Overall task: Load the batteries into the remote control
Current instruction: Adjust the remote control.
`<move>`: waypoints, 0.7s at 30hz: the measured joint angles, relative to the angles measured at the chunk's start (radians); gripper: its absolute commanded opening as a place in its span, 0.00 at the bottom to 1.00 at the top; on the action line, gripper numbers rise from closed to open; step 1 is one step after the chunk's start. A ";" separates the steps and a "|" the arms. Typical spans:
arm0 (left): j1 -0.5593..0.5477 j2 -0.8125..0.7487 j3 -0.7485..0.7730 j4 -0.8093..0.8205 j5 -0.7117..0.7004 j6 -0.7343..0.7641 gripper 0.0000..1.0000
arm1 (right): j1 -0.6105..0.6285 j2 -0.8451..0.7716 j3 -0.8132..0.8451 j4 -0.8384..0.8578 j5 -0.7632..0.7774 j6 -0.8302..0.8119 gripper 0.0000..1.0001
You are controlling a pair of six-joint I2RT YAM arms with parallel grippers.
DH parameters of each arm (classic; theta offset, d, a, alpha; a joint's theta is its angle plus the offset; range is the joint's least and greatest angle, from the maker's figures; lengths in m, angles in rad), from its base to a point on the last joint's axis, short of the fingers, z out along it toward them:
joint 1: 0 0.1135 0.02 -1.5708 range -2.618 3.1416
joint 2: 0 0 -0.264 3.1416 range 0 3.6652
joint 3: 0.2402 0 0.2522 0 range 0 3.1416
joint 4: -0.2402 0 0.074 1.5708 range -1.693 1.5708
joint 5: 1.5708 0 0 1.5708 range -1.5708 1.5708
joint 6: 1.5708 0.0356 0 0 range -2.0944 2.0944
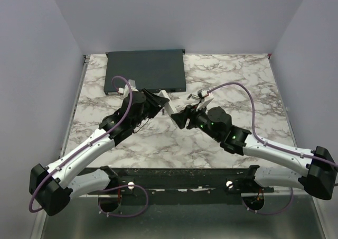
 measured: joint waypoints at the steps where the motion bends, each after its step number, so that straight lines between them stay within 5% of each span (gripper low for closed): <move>1: 0.000 0.001 0.000 0.000 0.000 -0.002 0.00 | 0.000 0.002 0.000 0.002 -0.004 0.000 0.57; 10: 0.000 0.021 0.002 0.001 0.000 -0.008 0.00 | 0.000 0.030 0.006 0.008 -0.036 0.000 0.52; 18: 0.000 0.027 0.014 0.009 0.004 -0.008 0.00 | 0.000 0.036 0.006 0.017 -0.058 0.005 0.31; 21: 0.000 0.027 0.014 0.013 0.005 -0.006 0.10 | -0.002 0.037 0.005 0.016 -0.055 0.013 0.19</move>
